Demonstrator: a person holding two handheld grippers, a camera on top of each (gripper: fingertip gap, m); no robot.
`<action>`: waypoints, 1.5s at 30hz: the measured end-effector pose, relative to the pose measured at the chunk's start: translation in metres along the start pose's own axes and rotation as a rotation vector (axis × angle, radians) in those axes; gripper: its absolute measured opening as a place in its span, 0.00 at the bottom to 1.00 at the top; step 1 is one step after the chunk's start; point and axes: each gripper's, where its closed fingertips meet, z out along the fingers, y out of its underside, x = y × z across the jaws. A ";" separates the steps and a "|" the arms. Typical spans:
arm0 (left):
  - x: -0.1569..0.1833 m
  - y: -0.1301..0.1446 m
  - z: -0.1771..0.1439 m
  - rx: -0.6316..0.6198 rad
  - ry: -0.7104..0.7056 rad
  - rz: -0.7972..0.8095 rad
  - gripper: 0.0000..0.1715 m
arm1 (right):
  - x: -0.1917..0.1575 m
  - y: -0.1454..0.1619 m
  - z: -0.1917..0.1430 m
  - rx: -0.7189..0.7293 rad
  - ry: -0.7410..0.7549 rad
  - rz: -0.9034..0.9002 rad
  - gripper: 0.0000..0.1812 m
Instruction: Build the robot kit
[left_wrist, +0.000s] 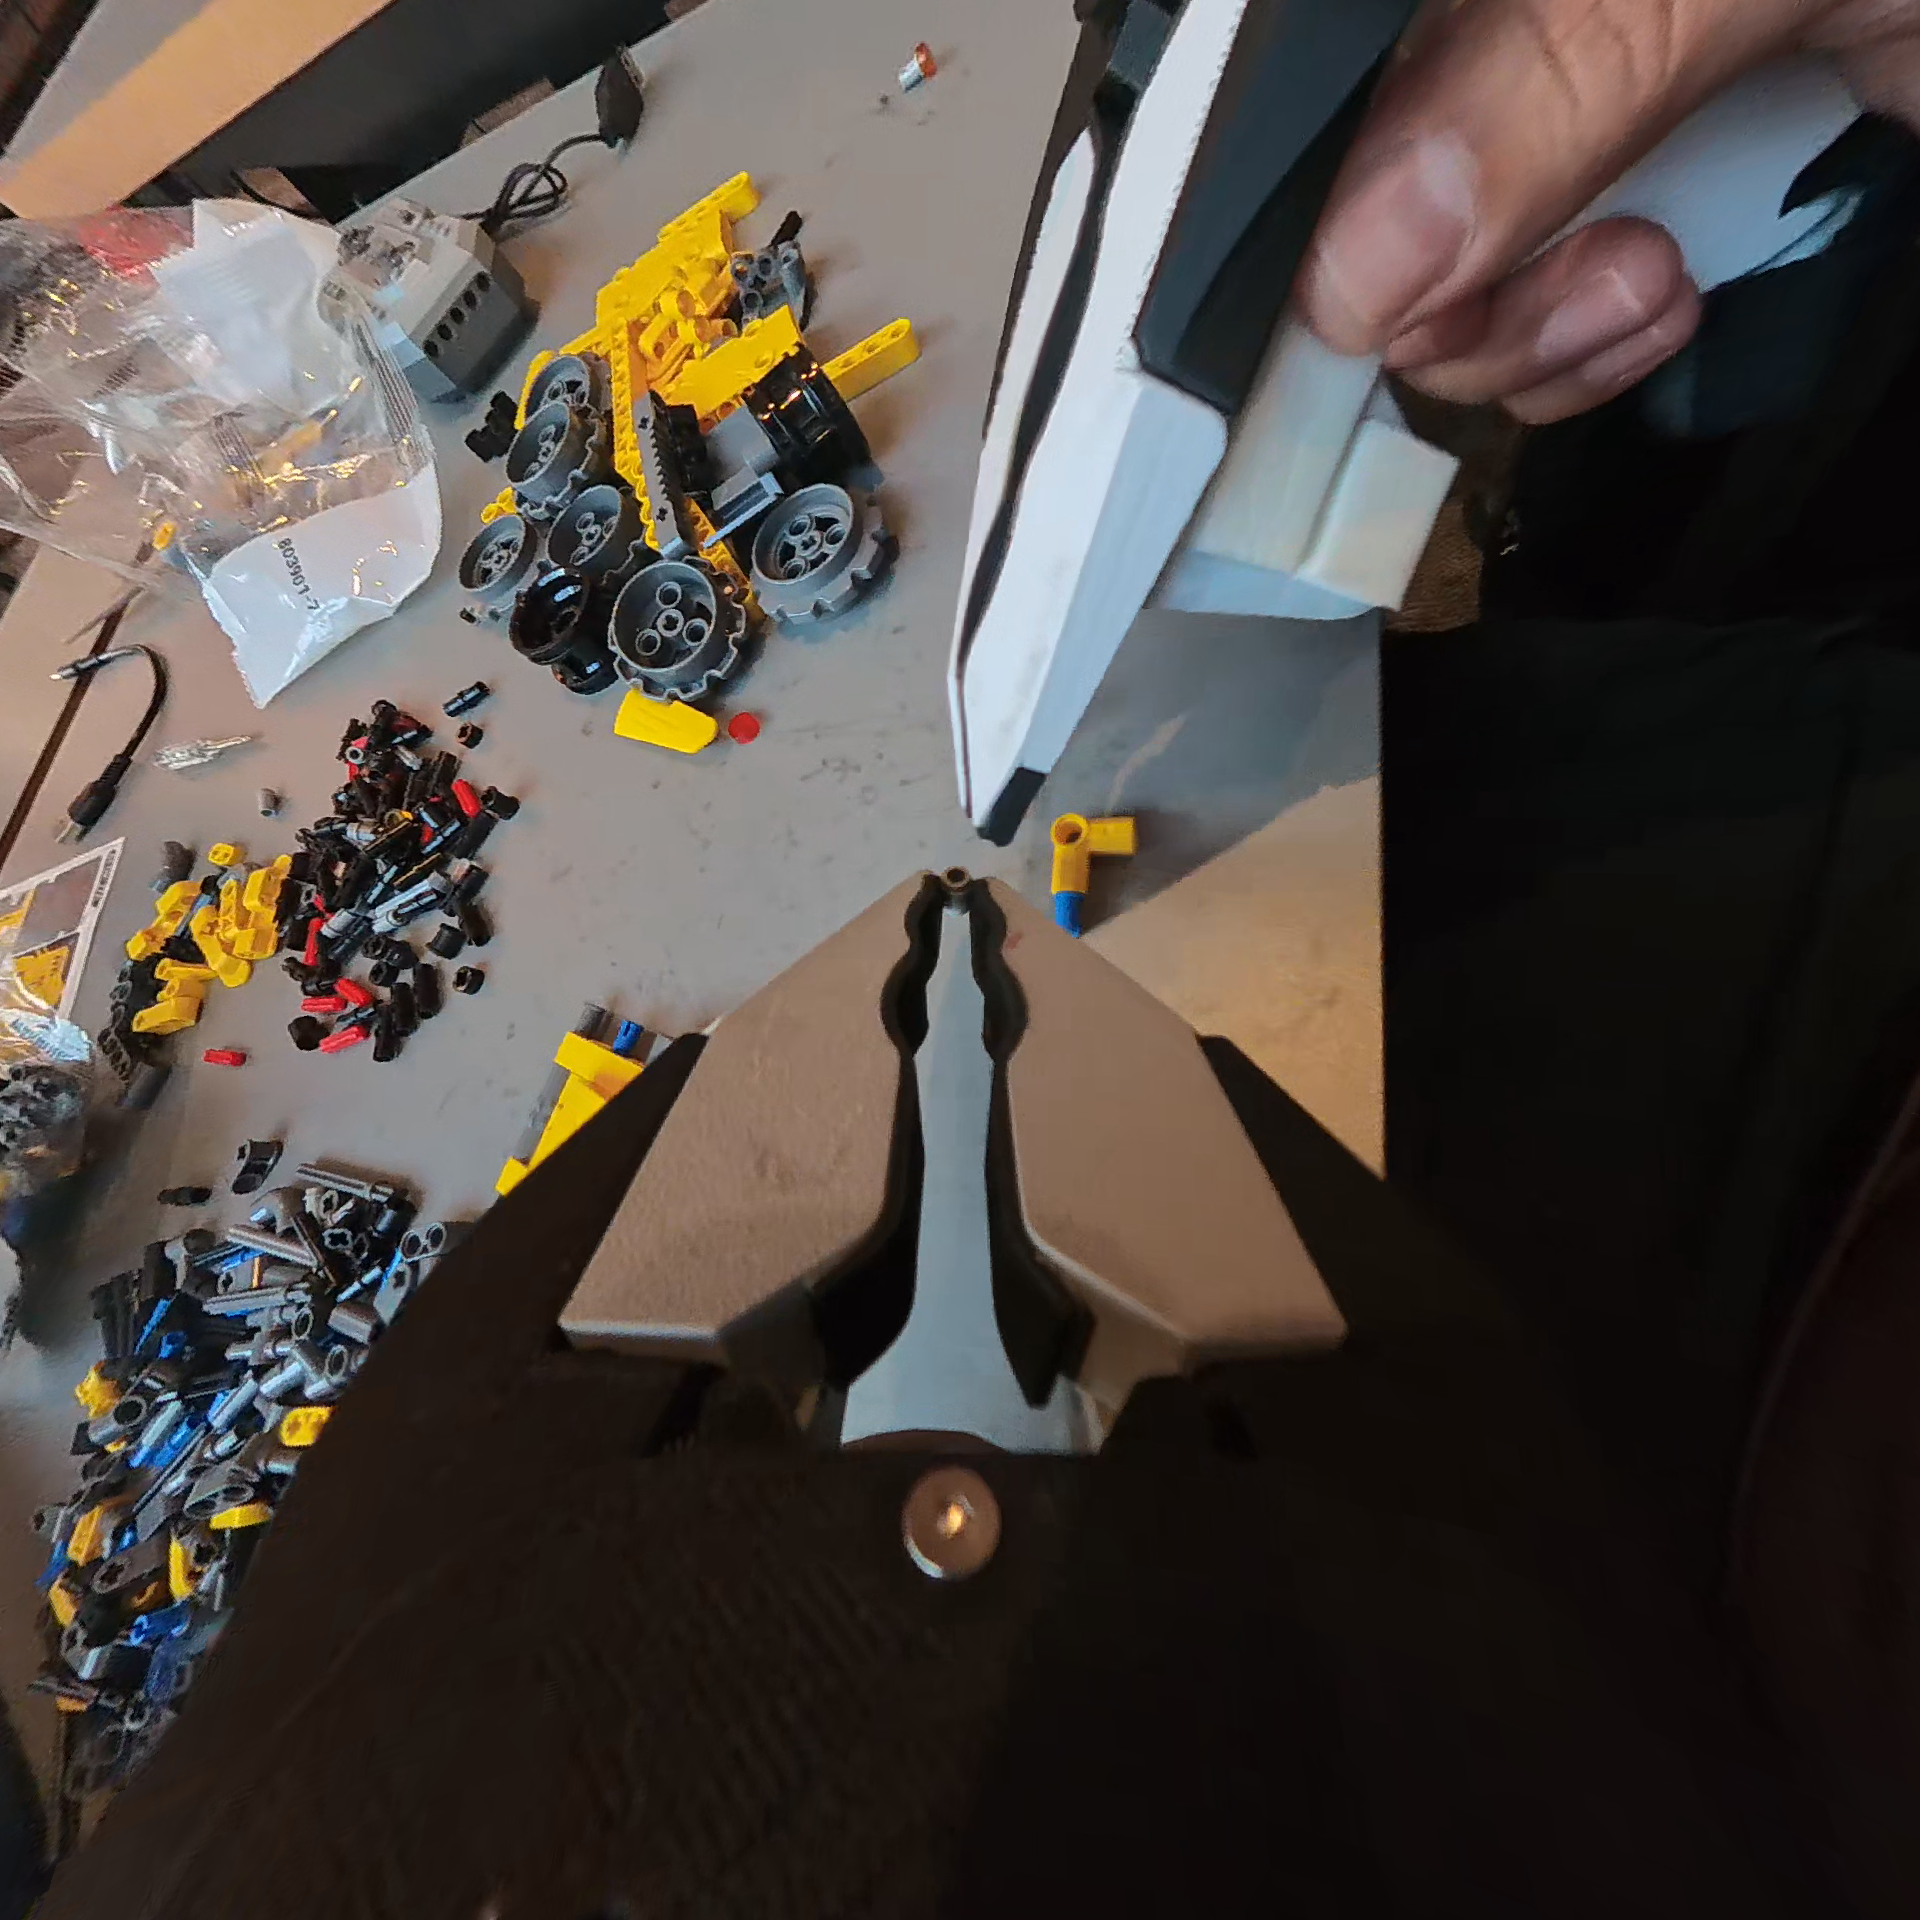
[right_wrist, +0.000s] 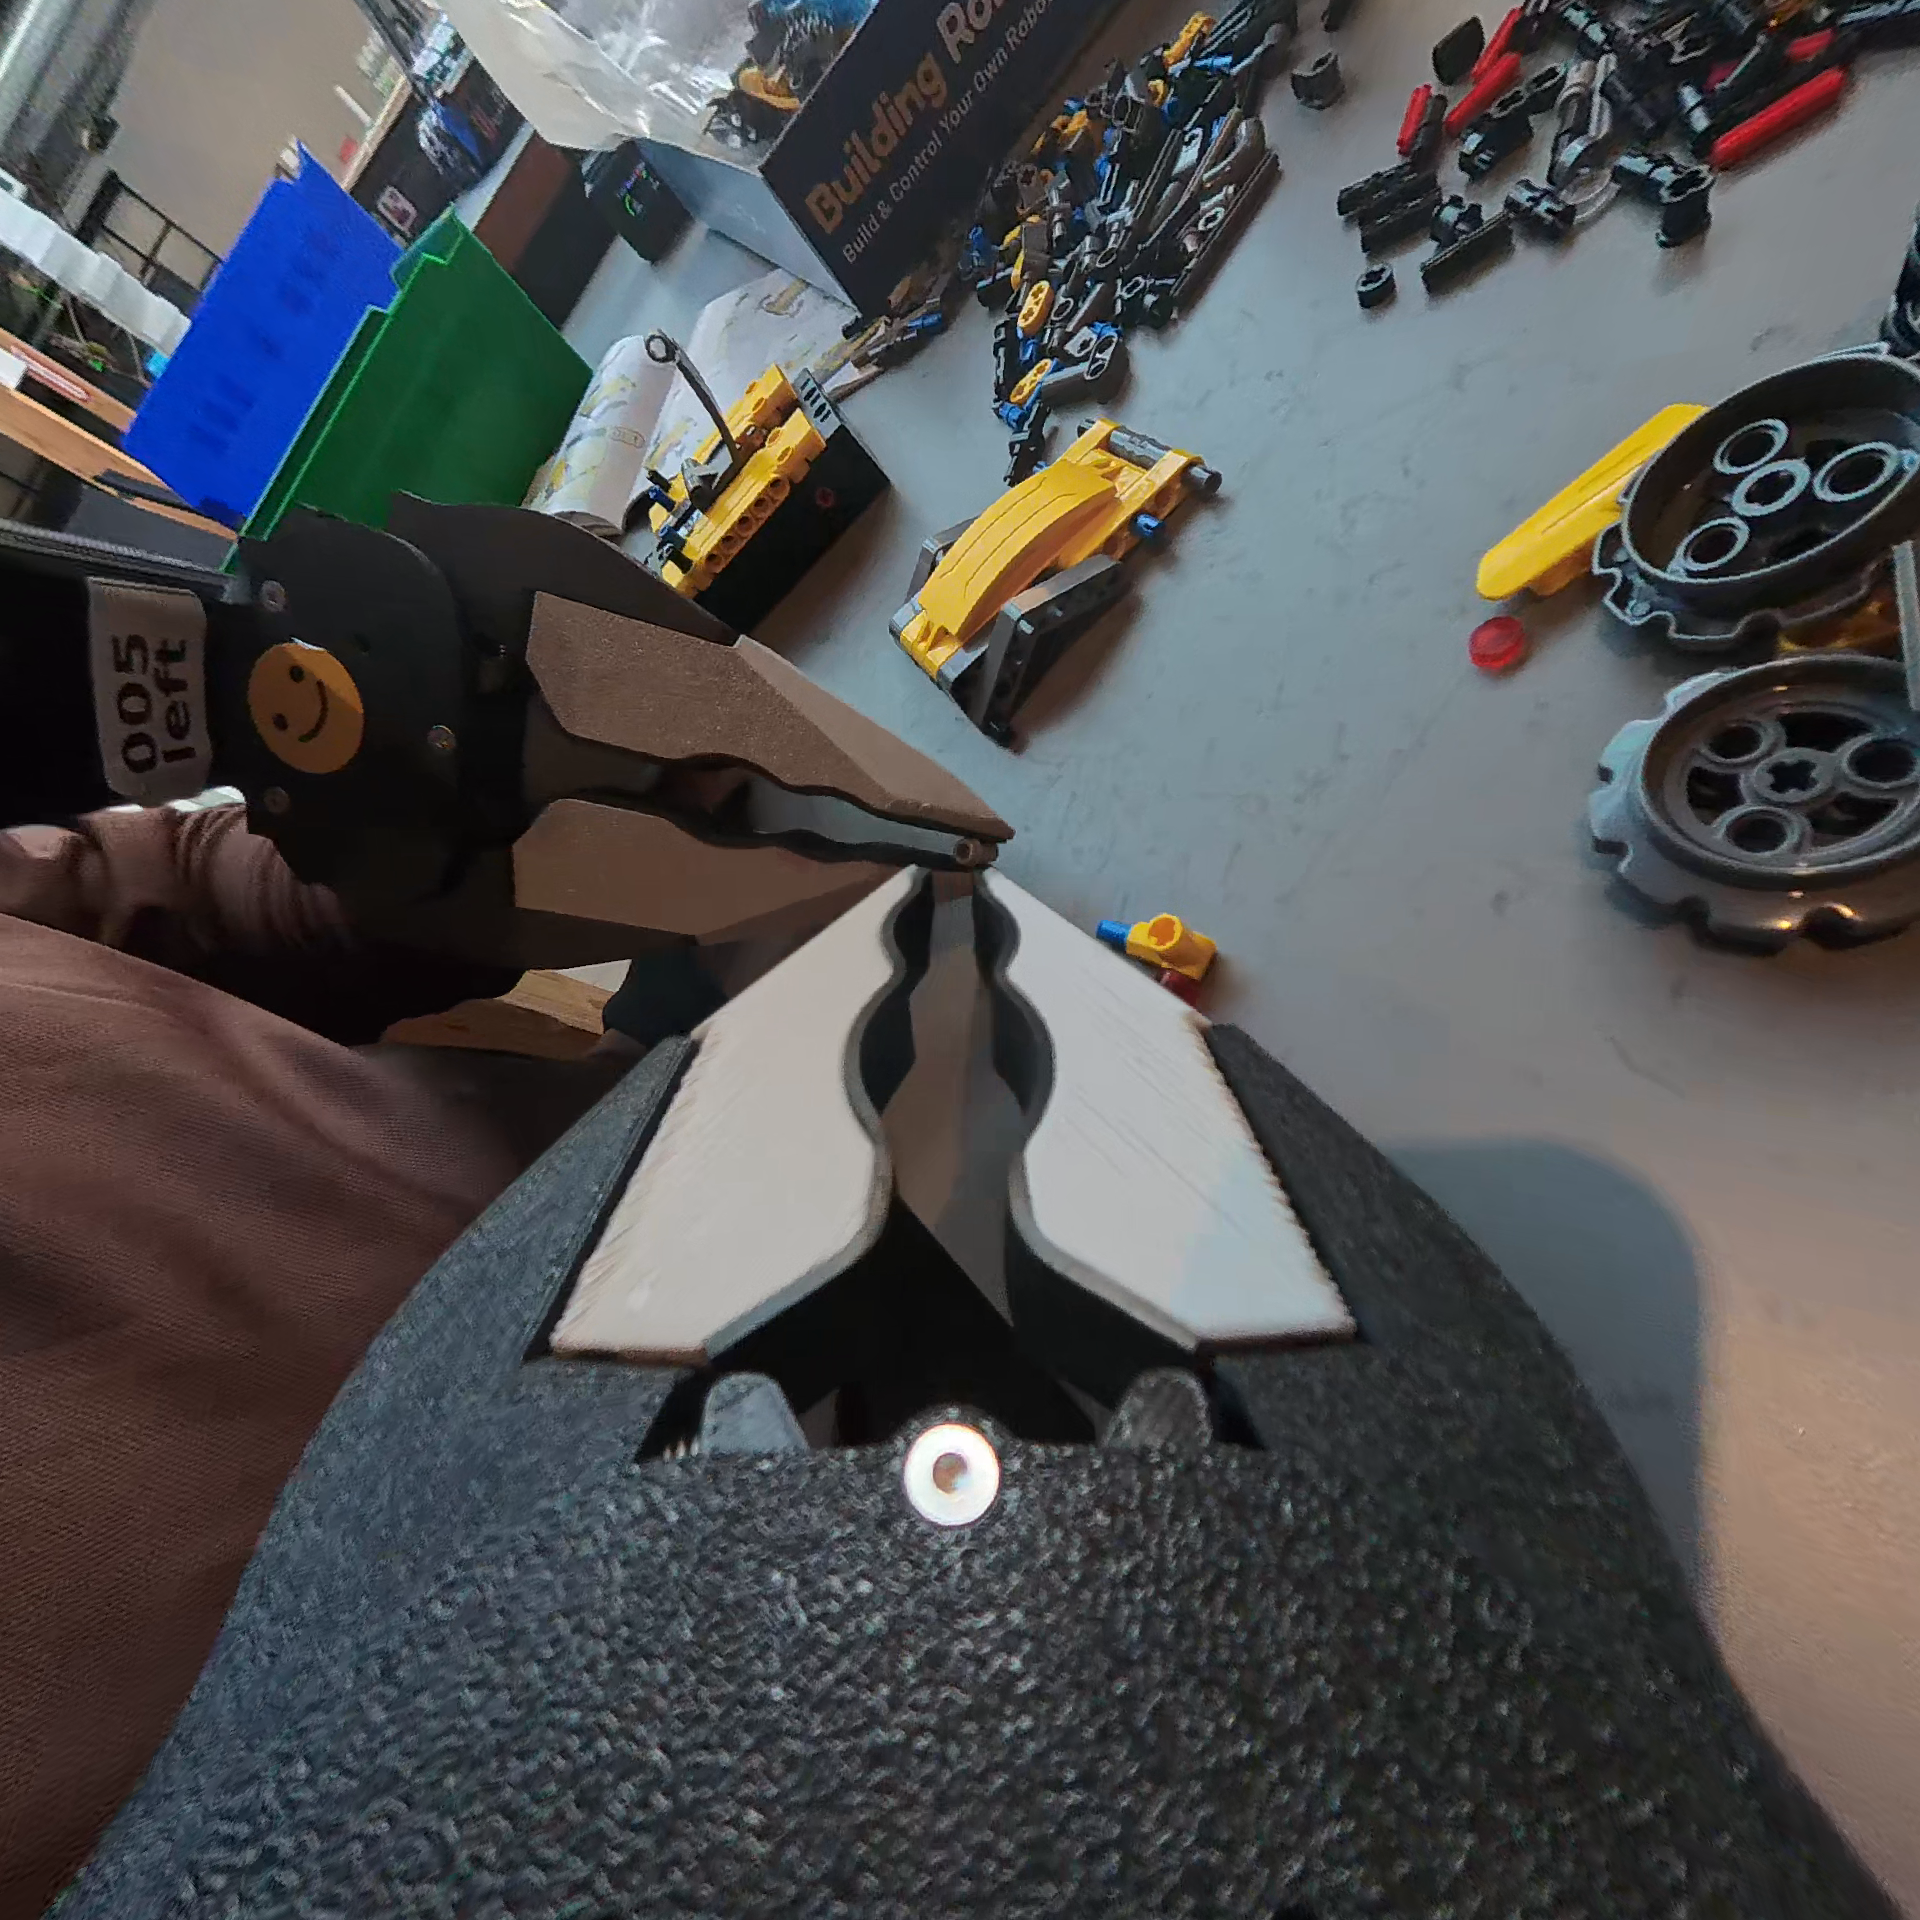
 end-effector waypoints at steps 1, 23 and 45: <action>0.000 0.000 0.000 0.001 -0.004 0.008 0.01 | 0.000 -0.001 0.000 0.005 -0.003 0.006 0.05; 0.006 0.018 0.001 -0.082 0.280 -0.296 0.06 | 0.010 -0.001 -0.009 -0.023 0.060 -0.051 0.07; 0.012 0.021 -0.007 -0.079 0.289 -0.286 0.14 | 0.008 0.004 0.033 -0.201 0.158 -0.174 0.08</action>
